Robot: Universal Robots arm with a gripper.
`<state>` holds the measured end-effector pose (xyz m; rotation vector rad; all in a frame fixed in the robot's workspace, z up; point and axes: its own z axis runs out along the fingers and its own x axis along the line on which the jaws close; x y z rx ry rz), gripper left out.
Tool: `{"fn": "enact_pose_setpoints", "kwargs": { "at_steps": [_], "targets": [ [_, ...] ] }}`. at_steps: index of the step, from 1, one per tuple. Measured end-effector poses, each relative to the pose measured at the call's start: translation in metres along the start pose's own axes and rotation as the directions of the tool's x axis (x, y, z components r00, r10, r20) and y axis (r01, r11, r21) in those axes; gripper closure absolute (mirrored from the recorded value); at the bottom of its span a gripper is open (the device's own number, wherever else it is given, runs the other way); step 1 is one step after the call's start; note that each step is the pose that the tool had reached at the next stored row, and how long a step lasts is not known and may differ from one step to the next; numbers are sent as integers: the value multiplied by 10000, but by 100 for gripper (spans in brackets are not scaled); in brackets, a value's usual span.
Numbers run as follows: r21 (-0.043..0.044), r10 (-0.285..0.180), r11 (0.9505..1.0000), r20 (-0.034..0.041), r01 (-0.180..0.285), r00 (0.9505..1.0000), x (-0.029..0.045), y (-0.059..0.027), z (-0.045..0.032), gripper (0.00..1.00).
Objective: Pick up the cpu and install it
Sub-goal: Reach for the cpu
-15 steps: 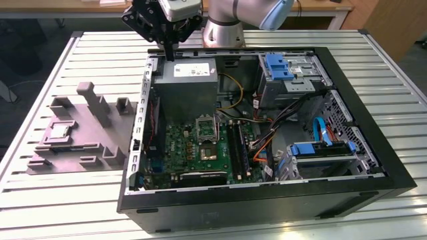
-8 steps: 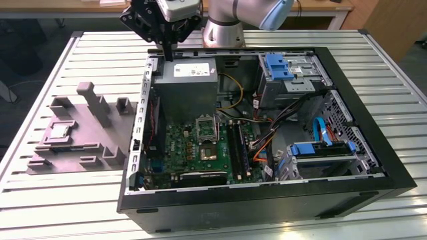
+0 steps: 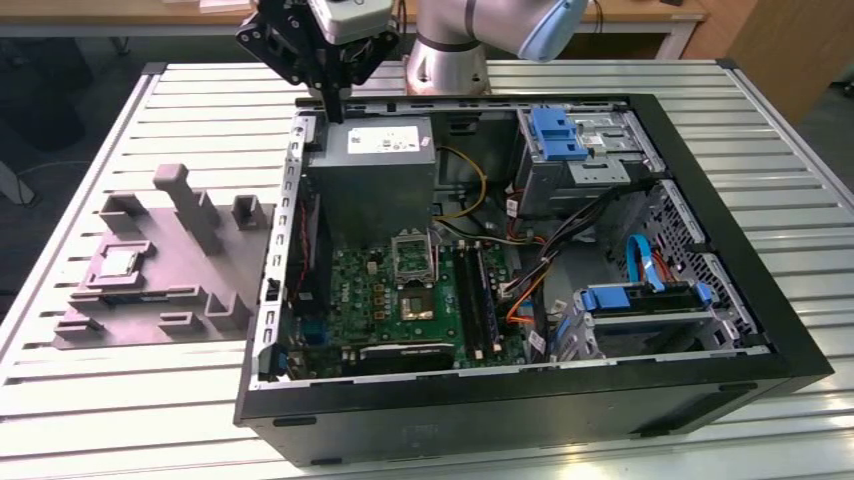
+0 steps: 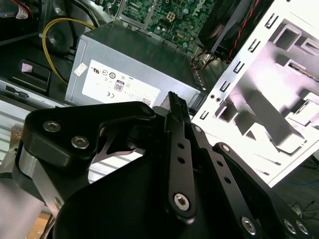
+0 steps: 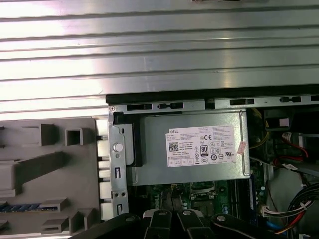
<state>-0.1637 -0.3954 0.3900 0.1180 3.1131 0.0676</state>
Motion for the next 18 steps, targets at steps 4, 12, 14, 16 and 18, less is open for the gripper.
{"fn": "enact_pose_setpoints", "kwargs": {
  "at_steps": [4, 12, 14, 16, 18],
  "targets": [
    [0, 1, 10000, 0, -1, 10000, 9, -1, 0, 89],
    [0, 0, 10000, 0, 0, 10000, 24, -2, 0, 89],
    [0, 0, 10000, 0, 0, 10000, 29, -2, 0, 89],
    [0, 1, 10000, 0, -1, 10000, 36, -3, 0, 89],
    [-1, 1, 10000, 1, -1, 10000, 43, -3, 0, 89]
  ]
}}
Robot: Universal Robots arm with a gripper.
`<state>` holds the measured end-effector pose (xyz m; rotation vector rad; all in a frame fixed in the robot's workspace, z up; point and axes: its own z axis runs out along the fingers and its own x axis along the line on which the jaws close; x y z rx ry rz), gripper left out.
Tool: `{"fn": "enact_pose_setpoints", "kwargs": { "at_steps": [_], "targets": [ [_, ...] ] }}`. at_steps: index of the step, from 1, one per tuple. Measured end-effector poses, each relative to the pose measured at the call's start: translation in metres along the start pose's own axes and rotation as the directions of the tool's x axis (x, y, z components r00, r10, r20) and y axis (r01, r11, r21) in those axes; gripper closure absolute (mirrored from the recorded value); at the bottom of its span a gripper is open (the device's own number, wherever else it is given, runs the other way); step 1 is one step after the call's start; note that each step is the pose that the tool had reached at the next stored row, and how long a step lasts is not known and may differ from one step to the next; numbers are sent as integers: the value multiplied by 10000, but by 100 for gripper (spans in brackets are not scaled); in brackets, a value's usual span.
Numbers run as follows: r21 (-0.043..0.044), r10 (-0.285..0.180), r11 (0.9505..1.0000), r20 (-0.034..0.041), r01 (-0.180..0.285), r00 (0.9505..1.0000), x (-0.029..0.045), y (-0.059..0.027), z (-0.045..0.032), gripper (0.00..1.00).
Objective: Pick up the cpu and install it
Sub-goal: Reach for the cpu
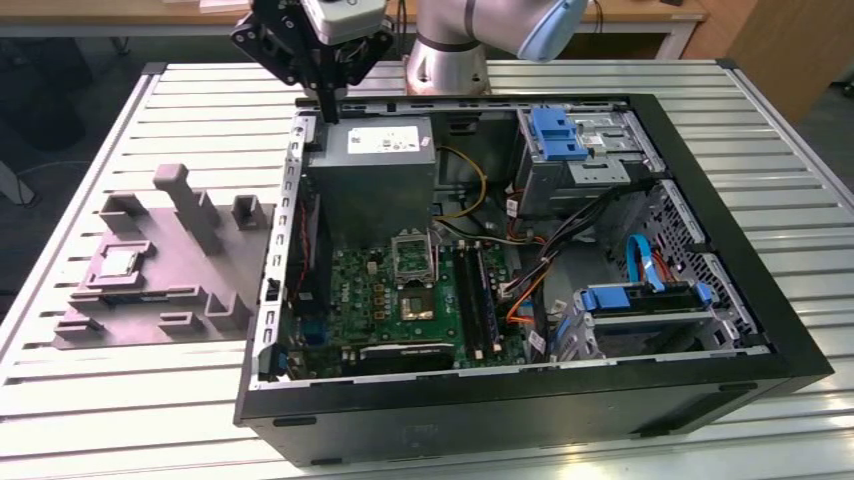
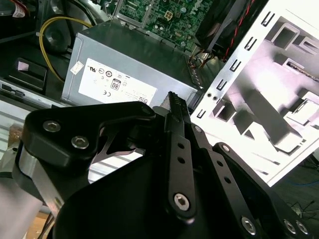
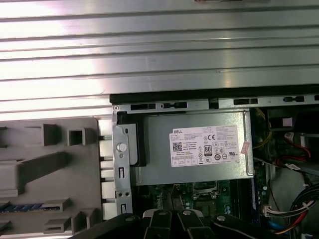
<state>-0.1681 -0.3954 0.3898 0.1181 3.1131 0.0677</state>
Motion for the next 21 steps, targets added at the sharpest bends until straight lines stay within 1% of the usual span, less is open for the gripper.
{"fn": "enact_pose_setpoints", "kwargs": {
  "at_steps": [6, 13, 21],
  "targets": [
    [1, -1, 10000, 0, 1, 10000, 23, -2, 0, 89],
    [0, -1, 10000, 0, 1, 10000, 76, -6, 0, 89],
    [0, 0, 10000, 0, 0, 10000, 104, -8, 1, 89]
  ]
}}
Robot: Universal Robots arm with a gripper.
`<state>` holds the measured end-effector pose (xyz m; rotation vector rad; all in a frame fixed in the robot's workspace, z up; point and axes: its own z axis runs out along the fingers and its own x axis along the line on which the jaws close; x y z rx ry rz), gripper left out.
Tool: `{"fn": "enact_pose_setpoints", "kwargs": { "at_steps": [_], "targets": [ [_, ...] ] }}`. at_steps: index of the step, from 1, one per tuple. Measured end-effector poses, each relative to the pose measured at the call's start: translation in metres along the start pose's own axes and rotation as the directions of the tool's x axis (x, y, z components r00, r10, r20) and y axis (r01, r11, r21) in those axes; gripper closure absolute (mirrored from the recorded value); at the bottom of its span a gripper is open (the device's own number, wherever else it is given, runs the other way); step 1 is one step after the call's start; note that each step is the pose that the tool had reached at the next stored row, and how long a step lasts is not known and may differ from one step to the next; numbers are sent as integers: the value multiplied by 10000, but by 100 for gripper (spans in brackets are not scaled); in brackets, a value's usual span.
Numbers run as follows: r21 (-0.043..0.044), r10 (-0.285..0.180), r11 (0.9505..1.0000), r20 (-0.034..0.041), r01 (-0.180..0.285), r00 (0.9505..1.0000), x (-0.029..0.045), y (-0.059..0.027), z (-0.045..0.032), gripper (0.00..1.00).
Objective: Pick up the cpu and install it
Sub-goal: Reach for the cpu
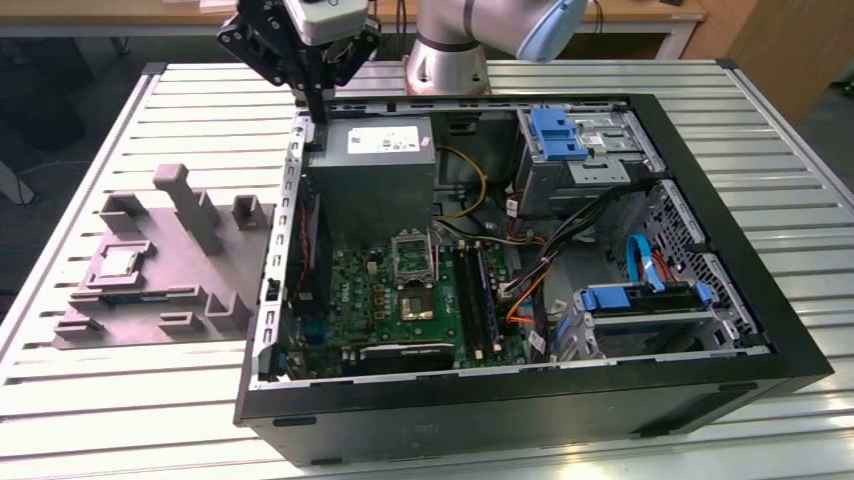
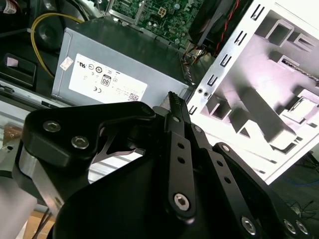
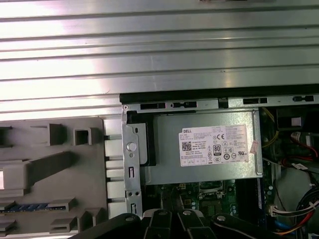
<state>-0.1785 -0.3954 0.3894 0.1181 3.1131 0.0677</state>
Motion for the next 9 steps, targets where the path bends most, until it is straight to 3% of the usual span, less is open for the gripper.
{"fn": "enact_pose_setpoints", "kwargs": {
  "at_steps": [9],
  "targets": [
    [1, 0, 10000, 0, 0, 10000, 42, -3, 0, 89]
  ]
}}
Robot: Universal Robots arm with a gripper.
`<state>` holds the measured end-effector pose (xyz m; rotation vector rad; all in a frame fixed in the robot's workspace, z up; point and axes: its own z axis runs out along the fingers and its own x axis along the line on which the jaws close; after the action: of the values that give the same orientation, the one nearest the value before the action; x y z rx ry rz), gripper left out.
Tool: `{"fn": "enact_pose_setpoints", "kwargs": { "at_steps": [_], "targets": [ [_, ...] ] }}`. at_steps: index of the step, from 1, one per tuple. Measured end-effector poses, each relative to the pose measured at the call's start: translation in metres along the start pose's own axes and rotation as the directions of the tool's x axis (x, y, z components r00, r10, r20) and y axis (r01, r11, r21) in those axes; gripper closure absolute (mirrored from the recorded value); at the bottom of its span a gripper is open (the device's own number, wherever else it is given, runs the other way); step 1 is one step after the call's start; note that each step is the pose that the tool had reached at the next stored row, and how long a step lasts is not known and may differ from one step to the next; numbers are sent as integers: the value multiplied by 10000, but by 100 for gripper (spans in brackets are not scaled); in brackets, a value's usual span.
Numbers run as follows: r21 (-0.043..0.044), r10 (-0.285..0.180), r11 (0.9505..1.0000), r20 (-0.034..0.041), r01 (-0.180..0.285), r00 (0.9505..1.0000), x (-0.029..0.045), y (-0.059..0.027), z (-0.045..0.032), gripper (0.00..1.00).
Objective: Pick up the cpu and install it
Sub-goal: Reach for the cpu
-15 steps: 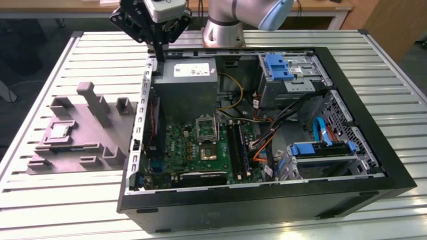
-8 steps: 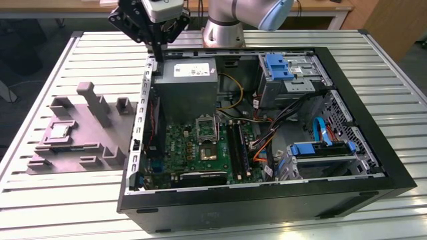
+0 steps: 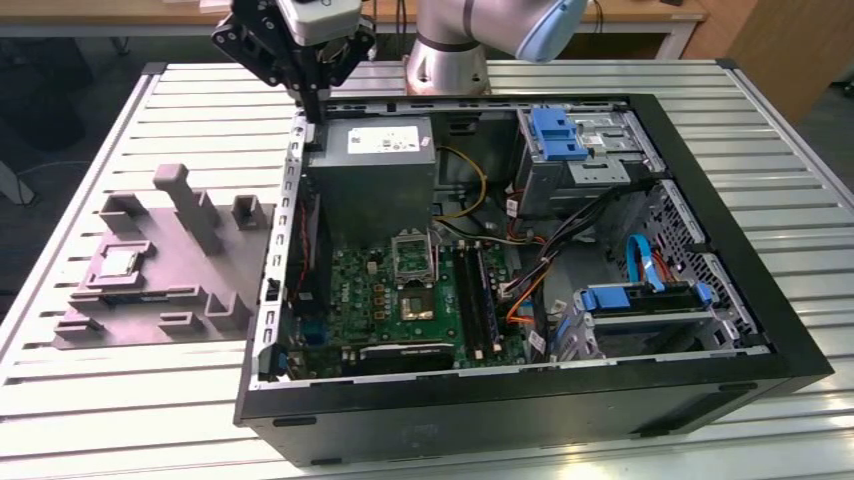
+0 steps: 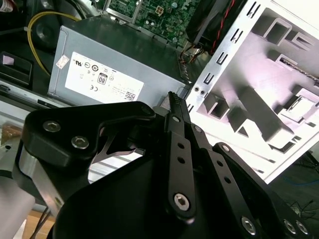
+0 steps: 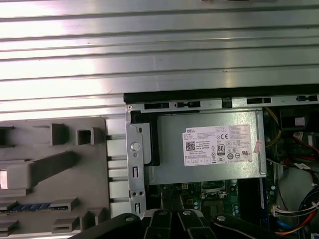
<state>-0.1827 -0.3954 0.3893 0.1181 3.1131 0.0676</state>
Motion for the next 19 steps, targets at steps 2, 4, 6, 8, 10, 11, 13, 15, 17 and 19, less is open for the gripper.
{"fn": "enact_pose_setpoints", "kwargs": {
  "at_steps": [2, 4, 6, 8, 10, 11, 13, 15, 17, 19],
  "targets": [
    [-1, 0, 10000, 1, 0, 10000, 9, -1, 1, 89],
    [0, 0, 10000, 0, 0, 10000, 19, -1, 0, 89],
    [-1, 0, 10000, 1, 0, 10000, 27, -2, 1, 89],
    [0, 0, 10000, 0, 0, 10000, 34, -3, 0, 89],
    [0, -1, 10000, 0, 1, 10000, 41, -3, 0, 89],
    [0, -1, 10000, 0, 1, 10000, 43, -3, 1, 89],
    [0, 0, 10000, 0, 0, 10000, 48, -4, 1, 89],
    [1, 0, 10000, 0, 0, 10000, 49, -4, 1, 89],
    [0, 0, 10000, 0, 0, 10000, 49, -4, 2, 89],
    [-1, 0, 10000, 1, 0, 10000, 52, -4, 3, 89]
  ]
}}
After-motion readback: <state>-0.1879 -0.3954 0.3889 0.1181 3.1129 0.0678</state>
